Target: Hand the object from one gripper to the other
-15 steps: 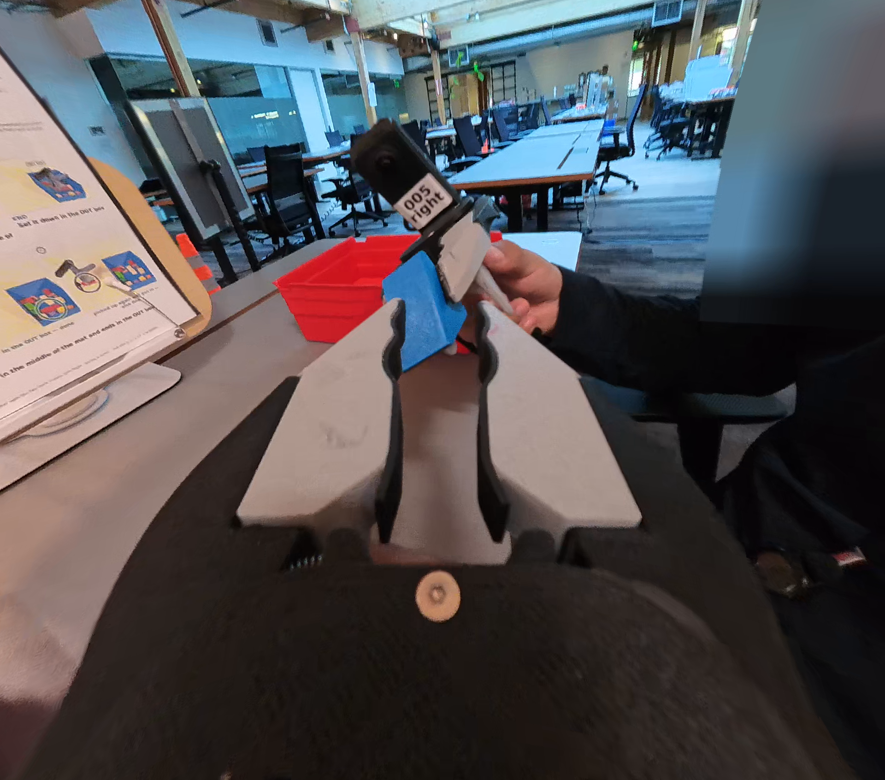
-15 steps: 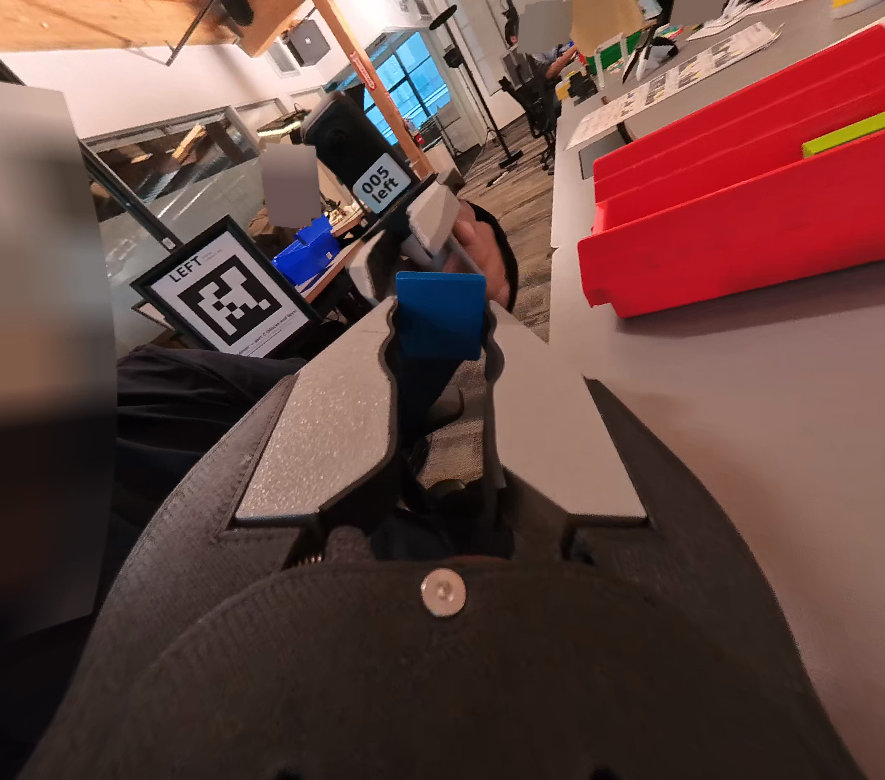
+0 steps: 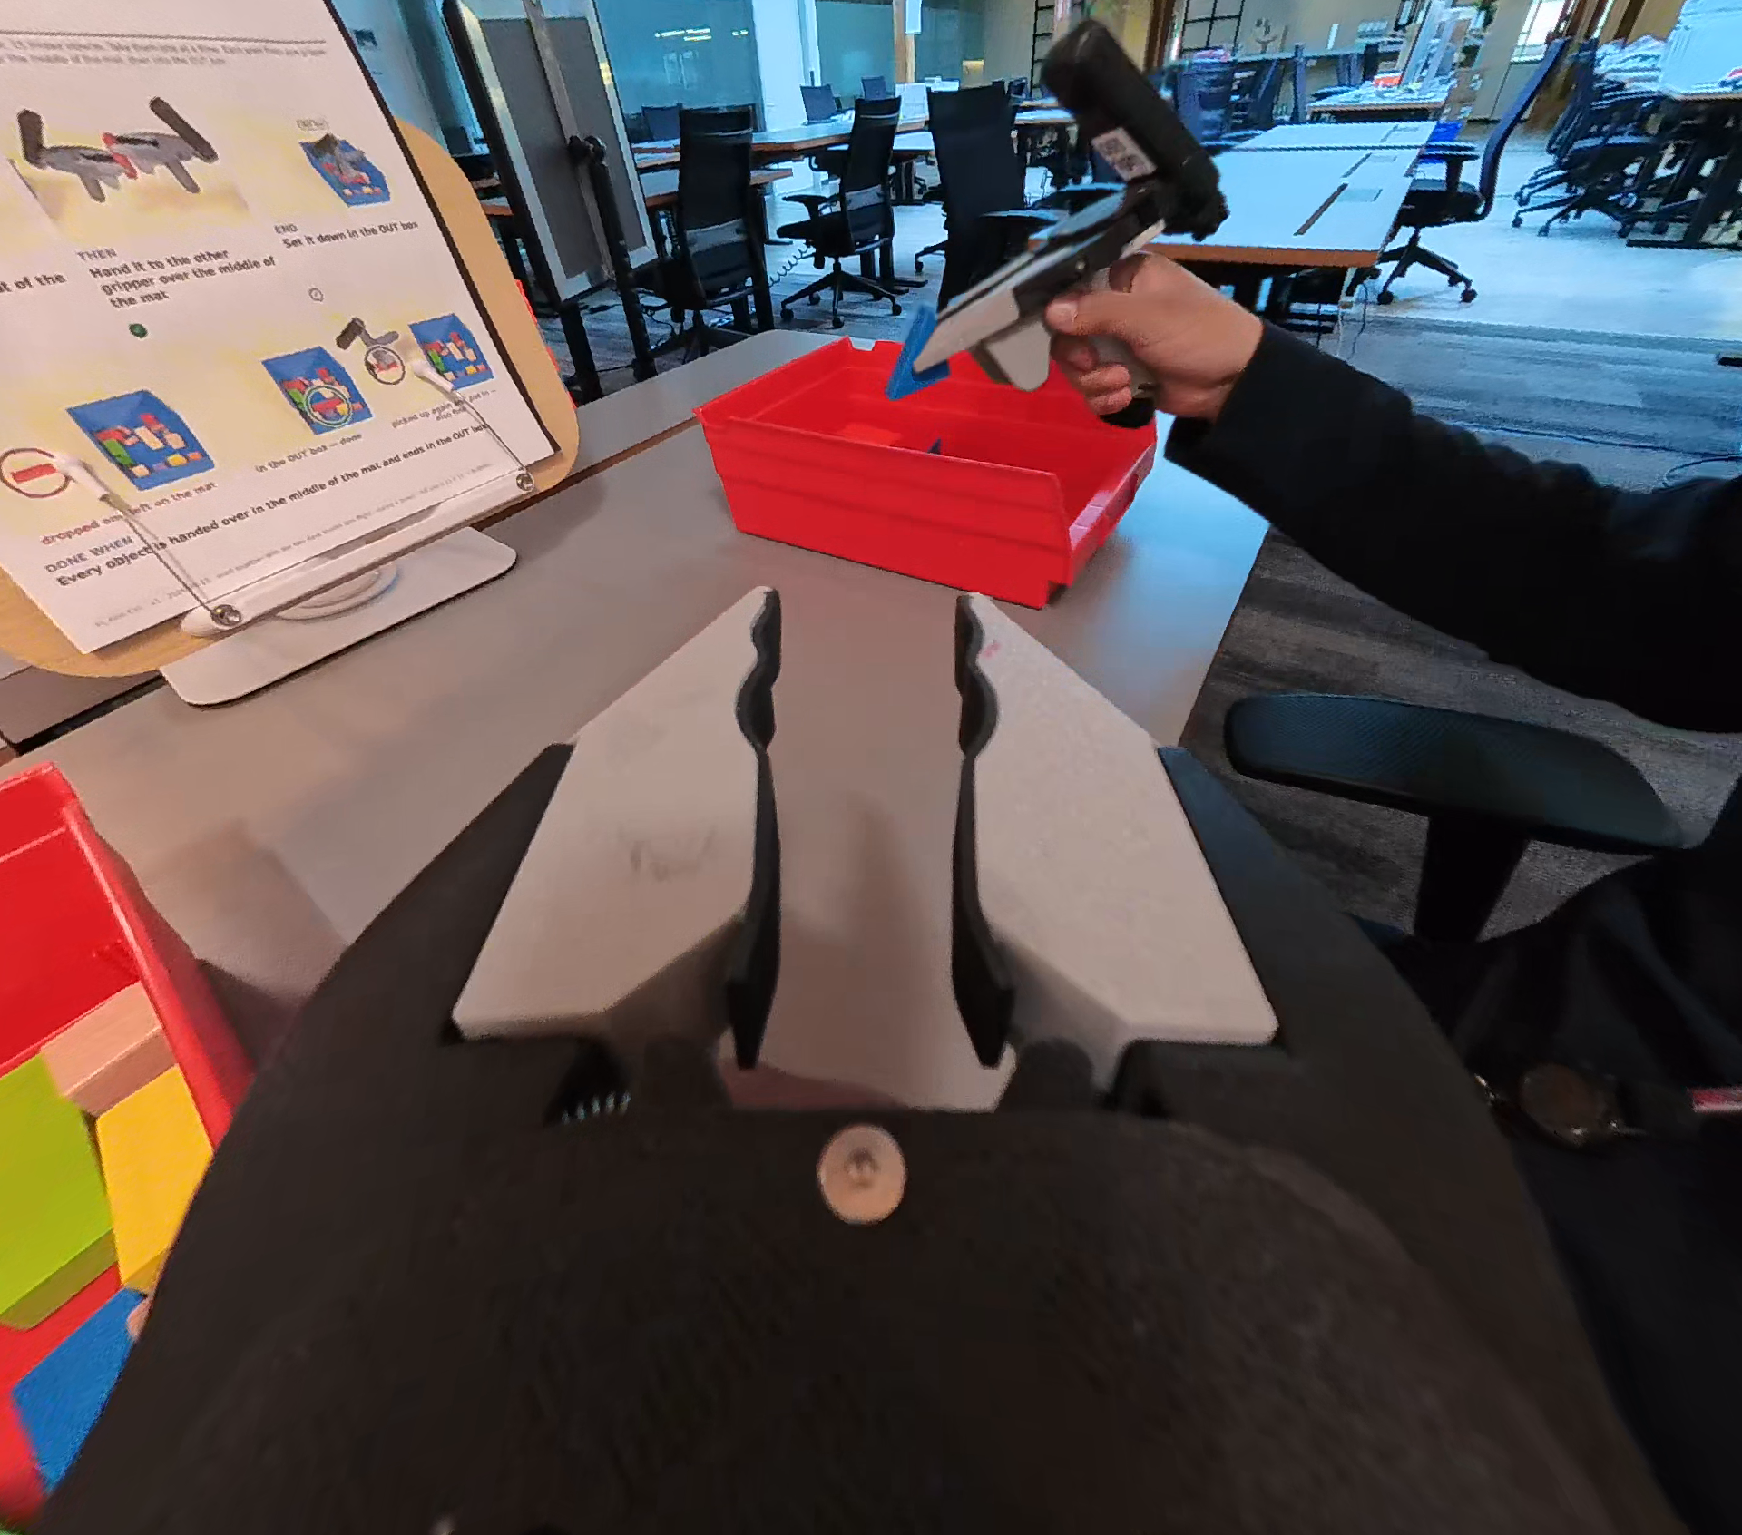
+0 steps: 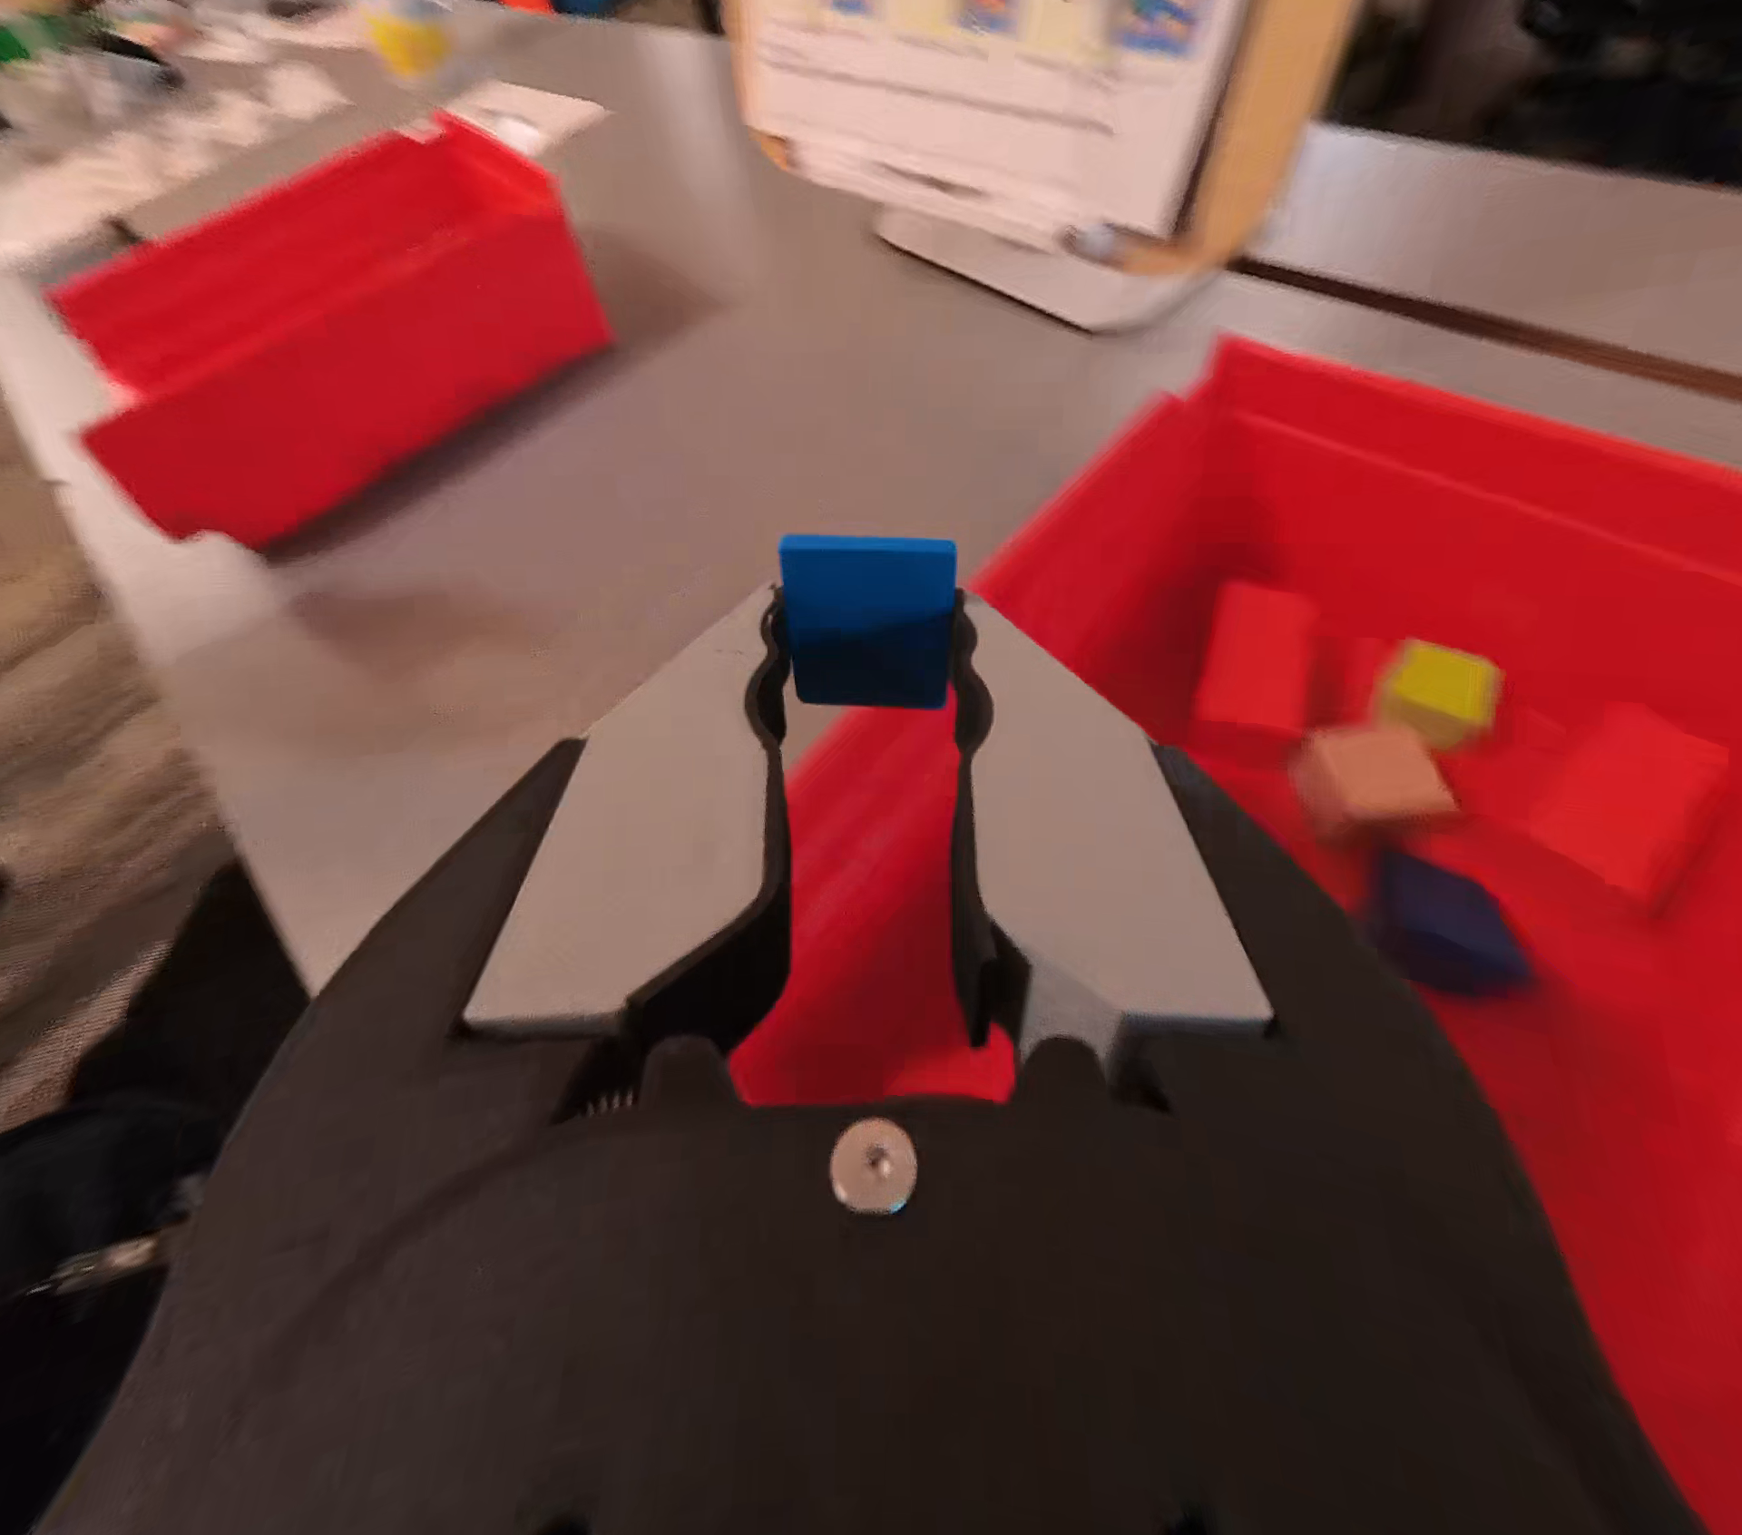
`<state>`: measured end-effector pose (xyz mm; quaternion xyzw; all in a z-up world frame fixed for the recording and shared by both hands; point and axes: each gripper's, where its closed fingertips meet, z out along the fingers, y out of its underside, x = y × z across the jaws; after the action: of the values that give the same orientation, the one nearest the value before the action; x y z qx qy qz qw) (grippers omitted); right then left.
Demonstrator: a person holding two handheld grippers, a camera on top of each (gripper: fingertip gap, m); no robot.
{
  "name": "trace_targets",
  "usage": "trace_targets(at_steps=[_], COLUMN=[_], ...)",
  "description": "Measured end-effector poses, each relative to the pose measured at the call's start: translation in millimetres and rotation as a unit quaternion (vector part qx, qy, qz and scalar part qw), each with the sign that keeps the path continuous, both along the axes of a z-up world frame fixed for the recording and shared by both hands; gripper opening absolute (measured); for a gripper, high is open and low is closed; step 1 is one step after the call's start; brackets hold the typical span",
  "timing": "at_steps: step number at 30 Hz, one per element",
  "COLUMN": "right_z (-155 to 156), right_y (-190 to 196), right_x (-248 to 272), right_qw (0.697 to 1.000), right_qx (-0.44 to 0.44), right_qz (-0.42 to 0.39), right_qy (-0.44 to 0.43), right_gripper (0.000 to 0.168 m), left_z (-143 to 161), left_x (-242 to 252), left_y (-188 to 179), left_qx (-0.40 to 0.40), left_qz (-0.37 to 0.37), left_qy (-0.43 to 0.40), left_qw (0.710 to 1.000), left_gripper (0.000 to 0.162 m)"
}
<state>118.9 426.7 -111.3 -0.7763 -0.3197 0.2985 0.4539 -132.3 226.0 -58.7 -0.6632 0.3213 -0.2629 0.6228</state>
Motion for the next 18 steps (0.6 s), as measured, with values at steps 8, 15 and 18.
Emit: trace_targets(at_steps=[8,15,18], right_z=[-95,-120,-132], right_y=[55,77,84], right_x=[43,12,7], right_qw=[0.985,0.979,0.975], right_qx=[-0.065,-0.066,-0.087], right_qz=[-0.059,-0.03,-0.042], right_qy=[-0.151,-0.188,-0.203], right_gripper=[0.032,0.032,0.032], left_z=[1,6,-3], left_x=[1,-11,-33], left_y=[-6,-7,7], left_qx=[0.002,0.007,-0.032], left_qz=[0.011,0.026,0.081], left_qy=[0.009,0.002,0.003], left_qw=[1.0,1.0,0.996], left_gripper=[0.035,0.035,0.035])
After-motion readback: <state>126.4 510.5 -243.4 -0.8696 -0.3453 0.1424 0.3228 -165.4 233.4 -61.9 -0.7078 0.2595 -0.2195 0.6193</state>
